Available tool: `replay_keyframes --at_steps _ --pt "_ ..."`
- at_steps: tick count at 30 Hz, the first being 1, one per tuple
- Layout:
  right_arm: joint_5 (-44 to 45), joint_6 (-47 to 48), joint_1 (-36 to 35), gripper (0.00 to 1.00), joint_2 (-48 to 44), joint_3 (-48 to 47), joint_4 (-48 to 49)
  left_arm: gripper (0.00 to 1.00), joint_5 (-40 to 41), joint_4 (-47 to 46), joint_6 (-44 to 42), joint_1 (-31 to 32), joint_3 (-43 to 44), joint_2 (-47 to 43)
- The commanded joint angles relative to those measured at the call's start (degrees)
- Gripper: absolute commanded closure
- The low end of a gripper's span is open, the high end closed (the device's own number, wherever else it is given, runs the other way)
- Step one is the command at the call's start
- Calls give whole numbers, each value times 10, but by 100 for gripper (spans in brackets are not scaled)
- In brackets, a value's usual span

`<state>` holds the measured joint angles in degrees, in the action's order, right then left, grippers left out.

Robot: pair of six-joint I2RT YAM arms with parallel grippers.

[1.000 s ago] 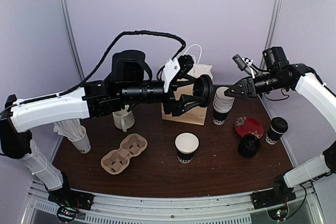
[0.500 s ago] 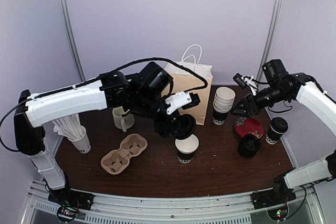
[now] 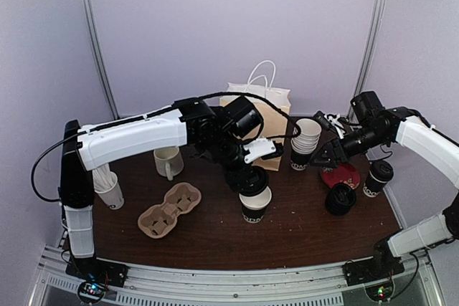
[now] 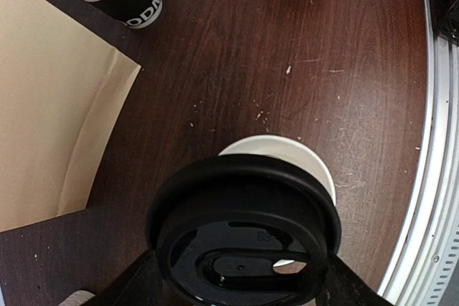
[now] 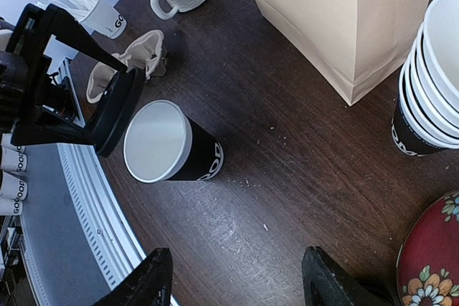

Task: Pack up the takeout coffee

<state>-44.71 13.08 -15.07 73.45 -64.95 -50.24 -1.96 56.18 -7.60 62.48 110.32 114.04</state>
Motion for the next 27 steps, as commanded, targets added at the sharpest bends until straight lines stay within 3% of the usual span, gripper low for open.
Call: replay_keyframes --at_steps 1,27 --pt "-11 -7 0 34 1 13 19 28 1 21 -1 -1 25 17" --pt "-11 -6 0 34 2 19 24 28 -38 61 11 0 95 84"
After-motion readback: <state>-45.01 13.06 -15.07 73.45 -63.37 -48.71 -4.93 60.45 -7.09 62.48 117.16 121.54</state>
